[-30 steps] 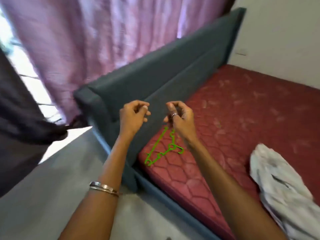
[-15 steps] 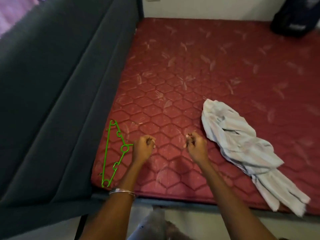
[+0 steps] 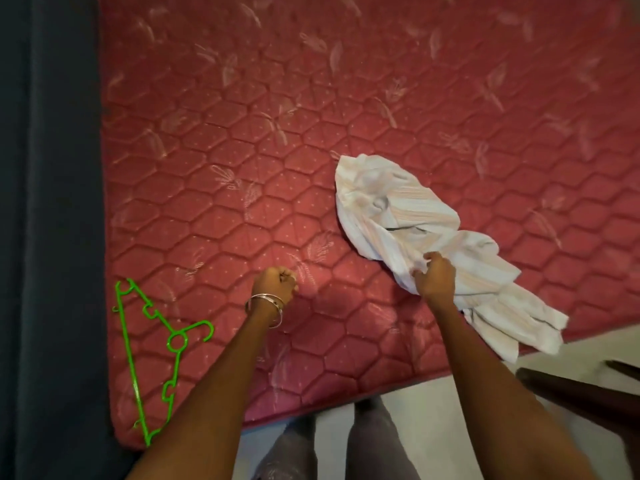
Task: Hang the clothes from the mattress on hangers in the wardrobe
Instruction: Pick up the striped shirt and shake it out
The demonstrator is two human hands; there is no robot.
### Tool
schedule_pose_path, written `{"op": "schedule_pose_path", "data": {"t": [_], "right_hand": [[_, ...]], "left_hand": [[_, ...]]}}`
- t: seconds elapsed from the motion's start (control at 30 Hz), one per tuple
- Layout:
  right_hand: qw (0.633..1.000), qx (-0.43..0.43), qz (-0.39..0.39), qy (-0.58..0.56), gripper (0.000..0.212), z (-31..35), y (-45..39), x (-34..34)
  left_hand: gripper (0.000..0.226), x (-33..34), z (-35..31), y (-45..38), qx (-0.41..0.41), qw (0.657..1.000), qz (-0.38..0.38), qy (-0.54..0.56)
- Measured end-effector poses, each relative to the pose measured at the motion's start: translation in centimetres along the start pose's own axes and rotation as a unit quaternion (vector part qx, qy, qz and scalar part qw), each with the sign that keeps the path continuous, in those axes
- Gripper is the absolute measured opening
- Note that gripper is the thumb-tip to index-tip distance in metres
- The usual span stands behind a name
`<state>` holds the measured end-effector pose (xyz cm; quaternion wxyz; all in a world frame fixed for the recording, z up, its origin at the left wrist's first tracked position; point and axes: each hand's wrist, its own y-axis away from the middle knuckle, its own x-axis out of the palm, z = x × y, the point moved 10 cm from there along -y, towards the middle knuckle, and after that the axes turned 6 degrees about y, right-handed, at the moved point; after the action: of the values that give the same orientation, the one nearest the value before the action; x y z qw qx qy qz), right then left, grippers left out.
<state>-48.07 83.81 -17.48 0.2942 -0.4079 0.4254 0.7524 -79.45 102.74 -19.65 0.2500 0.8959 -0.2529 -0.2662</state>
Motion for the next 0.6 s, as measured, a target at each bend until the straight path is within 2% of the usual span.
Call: {"op": "schedule_pose_path", "data": {"t": [0.17,0.23,0.33,0.4,0.43,0.5,0.57,0.6], "right_hand": [[0.981,-0.025,-0.002,0.19,0.085,-1.3,-8.5,-0.8],[0.978,-0.029,0.004,0.206,0.092,-1.9,-12.1,-0.3],[0.985,-0.027,0.03,0.169,0.096,-1.9,-16.0,1.2],[0.982,-0.03,0.08,0.171,0.088,-1.6,-17.9,3.2],[0.979,-0.028,0.096,0.175,0.078,-1.5,-18.4,4.1],[0.989,-0.004,0.064,0.131,0.048,-0.6,-18.6,3.4],[0.999,-0.028,0.003,-0.019,0.042,1.6,-17.6,1.2],[0.99,-0.066,0.009,-0.121,0.041,3.4,-16.1,0.1]], "left_hand": [[0.029,4.1,-0.4,-3.7,-0.071,0.995,-0.024,0.061],[0.027,6.0,-0.6,-4.7,-0.086,0.993,-0.033,0.075],[0.026,8.2,-0.6,-5.7,-0.101,0.99,-0.042,0.092],[0.025,9.7,-0.6,-6.4,-0.11,0.987,-0.047,0.104],[0.025,10.3,-0.8,-6.6,-0.116,0.986,-0.047,0.108],[0.024,11.0,-1.0,-6.9,-0.13,0.982,-0.06,0.126],[0.022,11.2,-1.8,-6.9,-0.137,0.975,-0.085,0.152],[0.02,11.3,-2.2,-7.2,-0.131,0.97,-0.098,0.178]]}}
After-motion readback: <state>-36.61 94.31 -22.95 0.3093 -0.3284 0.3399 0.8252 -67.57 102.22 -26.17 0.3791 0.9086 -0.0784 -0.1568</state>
